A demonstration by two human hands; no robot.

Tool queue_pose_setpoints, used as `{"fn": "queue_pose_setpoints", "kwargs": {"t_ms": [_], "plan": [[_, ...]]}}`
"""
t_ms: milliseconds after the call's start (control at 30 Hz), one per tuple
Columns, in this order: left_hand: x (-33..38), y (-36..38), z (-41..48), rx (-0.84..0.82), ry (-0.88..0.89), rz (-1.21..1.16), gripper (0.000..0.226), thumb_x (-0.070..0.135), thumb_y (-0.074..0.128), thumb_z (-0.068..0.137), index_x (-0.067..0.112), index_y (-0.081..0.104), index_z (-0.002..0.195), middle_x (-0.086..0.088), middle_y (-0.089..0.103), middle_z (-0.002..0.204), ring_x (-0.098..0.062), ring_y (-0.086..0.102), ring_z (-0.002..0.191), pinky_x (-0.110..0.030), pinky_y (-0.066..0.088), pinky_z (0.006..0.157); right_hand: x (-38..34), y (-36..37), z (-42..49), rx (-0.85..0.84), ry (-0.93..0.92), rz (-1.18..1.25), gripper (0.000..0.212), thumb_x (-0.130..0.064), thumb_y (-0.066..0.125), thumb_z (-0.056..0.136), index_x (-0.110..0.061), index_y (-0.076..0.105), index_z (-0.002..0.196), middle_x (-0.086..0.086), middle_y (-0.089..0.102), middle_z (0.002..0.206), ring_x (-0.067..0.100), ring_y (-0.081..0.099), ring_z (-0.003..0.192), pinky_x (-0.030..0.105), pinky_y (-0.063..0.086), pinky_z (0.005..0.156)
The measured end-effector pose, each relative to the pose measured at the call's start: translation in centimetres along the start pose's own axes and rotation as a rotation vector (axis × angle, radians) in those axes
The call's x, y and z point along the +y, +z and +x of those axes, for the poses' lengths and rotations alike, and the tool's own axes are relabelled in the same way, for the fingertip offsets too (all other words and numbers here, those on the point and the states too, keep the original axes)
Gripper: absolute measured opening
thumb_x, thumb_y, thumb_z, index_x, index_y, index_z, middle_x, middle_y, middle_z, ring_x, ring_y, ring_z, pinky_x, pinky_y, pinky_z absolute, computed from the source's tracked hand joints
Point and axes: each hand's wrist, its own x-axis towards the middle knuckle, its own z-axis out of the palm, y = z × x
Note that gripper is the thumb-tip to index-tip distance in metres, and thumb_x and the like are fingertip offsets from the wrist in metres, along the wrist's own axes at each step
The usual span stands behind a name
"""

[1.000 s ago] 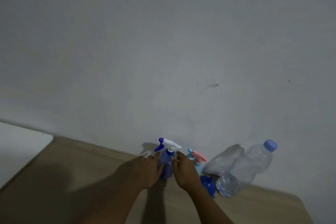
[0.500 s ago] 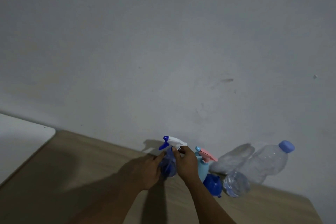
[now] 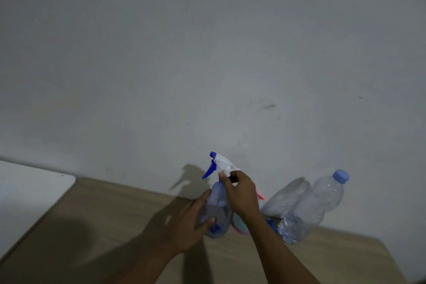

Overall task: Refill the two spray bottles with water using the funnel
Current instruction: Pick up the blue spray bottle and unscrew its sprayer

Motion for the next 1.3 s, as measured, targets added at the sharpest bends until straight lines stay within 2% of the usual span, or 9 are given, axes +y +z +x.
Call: {"fn": "queue_pose_setpoints", "kwargs": {"t_ms": [67,200,367,567,667,833,1000,1167,1300], "plan": [[2.2,-0.6,-0.7,0.028,0.002,0.020,0.065,0.032,0.060,0.096,0.021,0.027,0.151,0.012,0.039,0.144,-0.008,0.044,0.133,0.003,0.028,0.089,-1.7,-1.8,-0.3,-0.003,-0.022,0.025,0.032,-0.044,0.063,0.094,-0.013,0.065,0.088,0.002,0.067,0.080,0.016,0.063,0.074,0.023,0.046,0.063],[5.4,-0.8,-2.4,0.094,-0.044,-0.046,0.066,0.036,0.061,0.095,0.040,0.023,0.148,0.013,0.042,0.142,-0.009,0.044,0.134,0.006,0.029,0.084,-4.4,-5.1,-1.6,0.000,-0.020,0.088,0.045,-0.054,0.064,0.089,-0.009,0.065,0.079,0.014,0.066,0.074,0.033,0.063,0.067,0.047,0.056,0.063],[8.2,-0.7,-3.9,0.179,-0.008,-0.185,0.079,0.028,0.079,0.081,0.056,0.027,0.133,0.019,0.046,0.138,0.001,0.049,0.125,0.001,0.035,0.090,-7.8,-8.4,-4.0,-0.012,-0.040,0.131,0.061,-0.060,0.064,0.084,0.001,0.062,0.079,0.025,0.063,0.076,0.025,0.058,0.060,0.055,0.056,0.062],[12.1,-1.0,-6.9,0.267,0.061,-0.246,0.080,0.017,0.079,0.081,0.046,0.031,0.138,0.019,0.055,0.129,0.006,0.057,0.109,0.001,0.041,0.084,-10.9,-11.6,-7.5,0.031,-0.076,0.251,0.040,-0.048,0.080,0.076,-0.008,0.072,0.077,0.016,0.070,0.073,0.032,0.068,0.068,0.052,0.061,0.070],[13.8,-1.0,-8.4,0.295,0.074,-0.254,0.076,0.017,0.076,0.084,0.049,0.031,0.136,0.025,0.054,0.124,0.012,0.057,0.103,0.002,0.041,0.082,-11.7,-12.2,-9.1,0.156,-0.074,0.351,0.043,-0.034,0.089,0.069,-0.005,0.062,0.087,0.008,0.071,0.074,0.030,0.071,0.074,0.041,0.063,0.070],[14.6,-0.4,-9.6,0.286,0.069,-0.319,0.071,0.010,0.075,0.084,0.050,0.037,0.129,0.027,0.054,0.121,0.025,0.051,0.105,0.000,0.043,0.084,-12.3,-13.4,-10.7,-0.005,-0.210,0.388,0.020,-0.017,0.073,0.088,-0.017,0.056,0.098,0.006,0.073,0.085,0.030,0.072,0.085,0.041,0.061,0.078],[14.6,-0.6,-9.2,0.174,0.014,-0.417,0.070,0.015,0.078,0.079,0.032,0.041,0.137,0.017,0.058,0.122,0.005,0.064,0.100,-0.018,0.055,0.087,-12.9,-14.4,-11.8,-0.031,-0.213,0.448,0.021,-0.012,0.076,0.085,-0.009,0.061,0.099,0.011,0.073,0.086,0.031,0.071,0.084,0.040,0.061,0.075],[15.0,0.0,-10.1,0.209,0.064,-0.419,0.069,0.021,0.080,0.078,0.049,0.039,0.126,0.020,0.059,0.119,0.007,0.060,0.107,-0.021,0.058,0.077,-13.1,-14.8,-12.6,-0.035,-0.154,0.492,0.022,-0.006,0.077,0.083,-0.006,0.064,0.101,0.015,0.074,0.089,0.017,0.071,0.075,0.032,0.062,0.070],[15.6,-0.3,-10.6,0.208,0.092,-0.412,0.071,0.018,0.080,0.080,0.045,0.040,0.132,0.020,0.059,0.119,0.005,0.062,0.104,-0.020,0.058,0.075,-13.3,-15.3,-13.3,-0.018,-0.160,0.512,0.023,-0.005,0.078,0.083,-0.005,0.065,0.103,0.014,0.074,0.088,0.017,0.072,0.074,0.030,0.062,0.071]]}}
